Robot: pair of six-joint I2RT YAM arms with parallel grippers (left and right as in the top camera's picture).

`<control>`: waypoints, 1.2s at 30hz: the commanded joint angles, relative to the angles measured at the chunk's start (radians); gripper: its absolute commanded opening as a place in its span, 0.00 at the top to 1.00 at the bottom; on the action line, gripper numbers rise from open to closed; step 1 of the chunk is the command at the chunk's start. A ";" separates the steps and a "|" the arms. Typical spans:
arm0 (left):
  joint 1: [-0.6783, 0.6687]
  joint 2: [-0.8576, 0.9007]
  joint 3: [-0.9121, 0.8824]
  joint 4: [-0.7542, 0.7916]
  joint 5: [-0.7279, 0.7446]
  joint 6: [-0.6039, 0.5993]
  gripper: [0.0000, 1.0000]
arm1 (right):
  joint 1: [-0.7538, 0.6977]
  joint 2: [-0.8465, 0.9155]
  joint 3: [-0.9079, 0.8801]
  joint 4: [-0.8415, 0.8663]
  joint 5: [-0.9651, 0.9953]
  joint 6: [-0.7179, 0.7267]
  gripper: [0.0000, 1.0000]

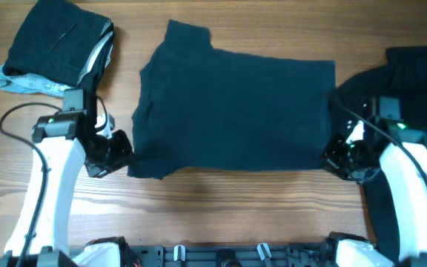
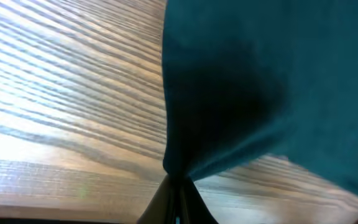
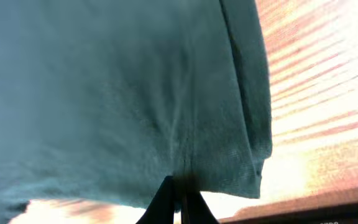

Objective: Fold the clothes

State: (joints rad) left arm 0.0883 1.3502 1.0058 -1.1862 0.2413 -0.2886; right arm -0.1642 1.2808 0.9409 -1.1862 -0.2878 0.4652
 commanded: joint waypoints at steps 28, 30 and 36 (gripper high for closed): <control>-0.132 0.191 0.056 0.546 -0.037 -0.056 0.76 | 0.004 0.222 0.093 0.217 -0.002 0.032 0.64; -0.131 0.191 0.056 0.530 -0.046 -0.036 0.56 | 0.003 0.223 0.093 0.198 0.075 0.034 0.47; -0.129 0.191 0.054 0.333 -0.173 0.065 0.39 | -0.021 0.225 0.056 0.108 0.161 0.032 0.35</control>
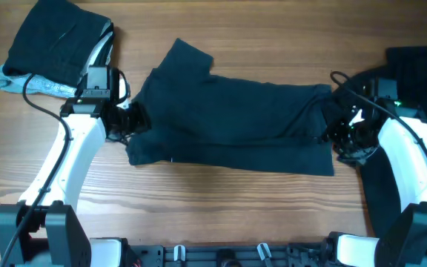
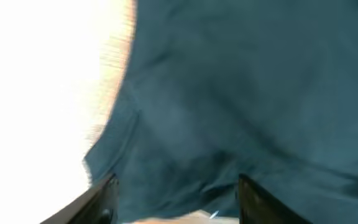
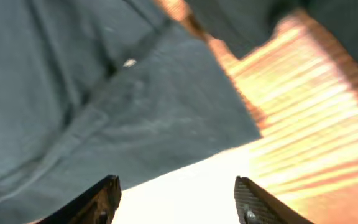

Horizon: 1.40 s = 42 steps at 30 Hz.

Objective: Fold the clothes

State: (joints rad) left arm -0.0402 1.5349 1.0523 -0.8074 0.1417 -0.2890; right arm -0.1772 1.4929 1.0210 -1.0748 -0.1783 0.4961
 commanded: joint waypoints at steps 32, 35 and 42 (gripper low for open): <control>0.085 0.101 -0.152 0.140 -0.222 0.042 0.96 | 0.026 0.021 -0.374 0.331 -0.230 -0.184 0.78; 0.088 0.099 -0.148 0.106 -0.222 0.042 0.96 | 0.026 0.021 -0.367 0.286 -0.173 -0.110 0.96; 0.214 0.029 -0.148 -0.017 -0.155 0.016 0.75 | 0.026 0.012 -0.245 0.036 -0.013 -0.027 0.71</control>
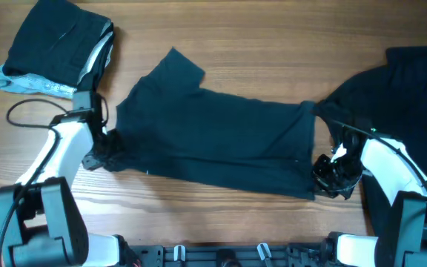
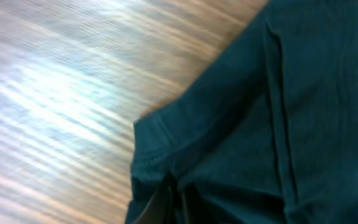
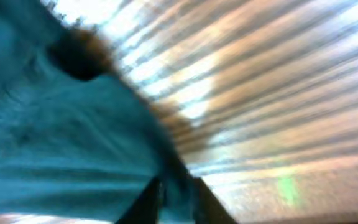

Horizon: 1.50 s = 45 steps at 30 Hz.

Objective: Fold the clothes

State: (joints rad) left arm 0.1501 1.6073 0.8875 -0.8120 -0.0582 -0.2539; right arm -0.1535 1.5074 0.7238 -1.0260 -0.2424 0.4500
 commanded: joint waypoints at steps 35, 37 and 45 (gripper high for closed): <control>-0.290 0.647 0.457 0.808 0.240 0.201 0.81 | 0.003 0.001 0.415 0.252 -0.221 -0.125 0.49; -0.290 0.646 0.457 0.783 0.240 0.202 0.96 | 0.003 0.010 0.415 0.290 -0.198 -0.116 0.48; -0.290 0.533 0.459 0.753 0.124 0.203 0.39 | 0.003 0.060 0.413 0.307 -0.173 -0.107 0.47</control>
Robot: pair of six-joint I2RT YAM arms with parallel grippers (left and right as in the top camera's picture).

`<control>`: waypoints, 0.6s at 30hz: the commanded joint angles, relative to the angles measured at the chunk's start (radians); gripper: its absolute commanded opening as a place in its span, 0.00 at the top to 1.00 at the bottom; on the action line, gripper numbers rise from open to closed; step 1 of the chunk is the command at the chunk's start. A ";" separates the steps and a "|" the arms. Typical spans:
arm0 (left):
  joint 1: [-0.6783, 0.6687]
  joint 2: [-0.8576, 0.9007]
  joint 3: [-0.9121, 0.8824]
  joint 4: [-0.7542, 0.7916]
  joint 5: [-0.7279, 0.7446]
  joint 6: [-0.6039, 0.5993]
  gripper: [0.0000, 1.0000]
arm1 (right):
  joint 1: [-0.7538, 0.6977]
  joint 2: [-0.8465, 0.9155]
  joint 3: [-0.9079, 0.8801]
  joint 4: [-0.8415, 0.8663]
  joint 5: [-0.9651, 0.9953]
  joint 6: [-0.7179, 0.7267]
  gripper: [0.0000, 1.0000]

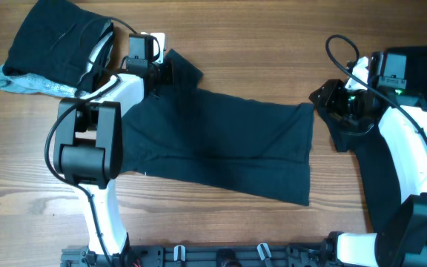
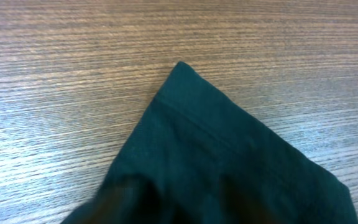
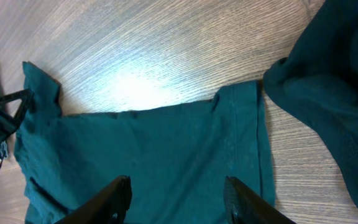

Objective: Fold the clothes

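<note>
A dark teal shirt (image 1: 221, 144) lies folded into a wide band across the middle of the wooden table, and it also fills the lower right wrist view (image 3: 148, 155). Its one sleeve (image 1: 185, 68) sticks out at the far left and shows as a pointed tip (image 2: 216, 143). My left gripper (image 1: 161, 68) sits low over that sleeve, and its blurred dark fingers (image 2: 188, 205) stand apart. My right gripper (image 1: 330, 100) hangs above the shirt's far right corner, open wide (image 3: 176, 199) with nothing between its fingers.
A stack of folded dark clothes (image 1: 58, 41) on a pale garment lies at the far left corner. A pile of dark unfolded clothes (image 1: 414, 67) covers the right edge and shows close beside the shirt (image 3: 328, 93). Cables trail from both arms.
Both grippers were shut on the shirt's near corners and have let go. The left is now at the far-left sleeve, the right is raised by the far right corner. The shirt has stayed put.
Both grippers first held the near corners of the spread shirt. Then the near half lay folded over and both grippers were open at its ends. Then they were shut on the near corners, with the shirt shifted left. Now both are open at the far side.
</note>
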State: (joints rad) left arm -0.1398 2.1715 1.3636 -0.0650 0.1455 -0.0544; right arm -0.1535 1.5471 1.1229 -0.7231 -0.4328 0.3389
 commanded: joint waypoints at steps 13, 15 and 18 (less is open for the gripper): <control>-0.021 0.116 -0.017 0.043 -0.084 0.129 0.66 | 0.003 0.020 0.014 -0.027 0.017 0.031 0.48; -0.021 0.106 -0.017 0.021 -0.083 0.108 0.86 | 0.003 0.020 0.014 -0.027 0.018 0.030 0.48; -0.021 0.035 -0.017 -0.060 -0.025 0.072 0.96 | 0.003 0.020 0.014 -0.025 0.074 0.030 0.48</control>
State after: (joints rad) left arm -0.1509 2.2070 1.3846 -0.0425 0.0555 0.0521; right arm -0.1535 1.5524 1.1229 -0.7467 -0.4141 0.3622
